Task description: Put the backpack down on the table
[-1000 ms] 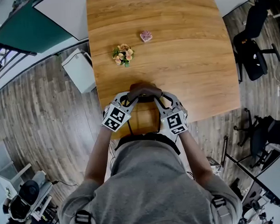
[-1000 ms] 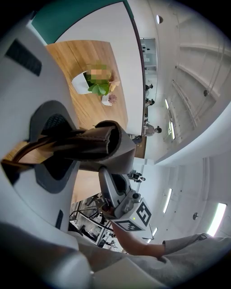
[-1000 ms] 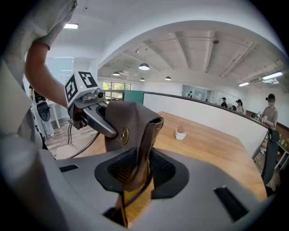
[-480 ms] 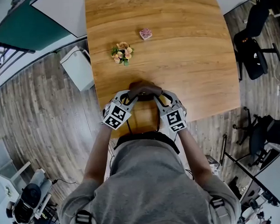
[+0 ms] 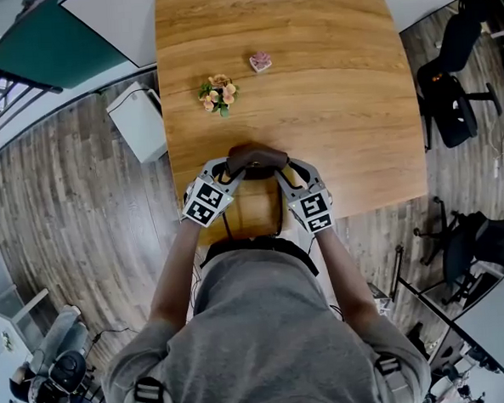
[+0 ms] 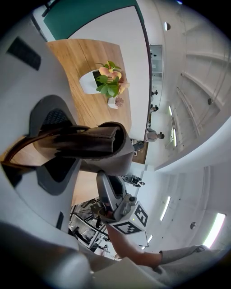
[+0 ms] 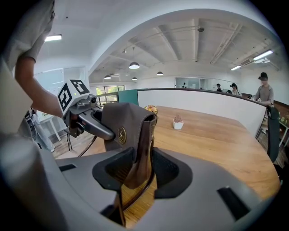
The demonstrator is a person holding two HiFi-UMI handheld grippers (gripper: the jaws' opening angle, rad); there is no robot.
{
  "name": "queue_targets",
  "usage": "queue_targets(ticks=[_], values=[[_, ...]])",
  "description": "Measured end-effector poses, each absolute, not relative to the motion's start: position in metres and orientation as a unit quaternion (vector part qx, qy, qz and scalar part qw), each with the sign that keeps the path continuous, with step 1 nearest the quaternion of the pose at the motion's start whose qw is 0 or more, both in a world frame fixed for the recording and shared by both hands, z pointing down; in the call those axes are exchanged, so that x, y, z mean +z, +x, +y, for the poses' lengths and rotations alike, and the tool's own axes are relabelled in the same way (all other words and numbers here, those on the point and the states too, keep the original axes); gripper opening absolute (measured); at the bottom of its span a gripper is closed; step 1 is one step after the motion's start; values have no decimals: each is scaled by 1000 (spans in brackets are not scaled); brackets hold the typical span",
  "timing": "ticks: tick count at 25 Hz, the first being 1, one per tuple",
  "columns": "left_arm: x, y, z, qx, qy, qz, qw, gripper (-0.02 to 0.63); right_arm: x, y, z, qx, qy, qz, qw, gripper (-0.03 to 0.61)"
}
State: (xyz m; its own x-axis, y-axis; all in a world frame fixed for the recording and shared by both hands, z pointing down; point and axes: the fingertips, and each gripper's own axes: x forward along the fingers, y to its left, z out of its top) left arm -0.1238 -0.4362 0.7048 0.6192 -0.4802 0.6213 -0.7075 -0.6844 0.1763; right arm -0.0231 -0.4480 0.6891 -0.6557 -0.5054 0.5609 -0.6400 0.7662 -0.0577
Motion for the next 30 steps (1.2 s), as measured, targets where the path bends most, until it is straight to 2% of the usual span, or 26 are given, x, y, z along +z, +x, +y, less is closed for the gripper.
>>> queue_targets(ticks=[5,11,25,30], values=[[700,-126,-432,263,869,-363,209,196,692,-15,-435,126,314,-899,280,152],[686,-127,-423,266,864,-375,208,227,678,-8,-424,124,319,-901,267,153],[656,-154,-387,238,833,-455,204,233,660,15,-372,116,322,-905,252,151],[639,-142,-362,216,839,-452,212,221,646,24,-356,108,326,-907,242,128]])
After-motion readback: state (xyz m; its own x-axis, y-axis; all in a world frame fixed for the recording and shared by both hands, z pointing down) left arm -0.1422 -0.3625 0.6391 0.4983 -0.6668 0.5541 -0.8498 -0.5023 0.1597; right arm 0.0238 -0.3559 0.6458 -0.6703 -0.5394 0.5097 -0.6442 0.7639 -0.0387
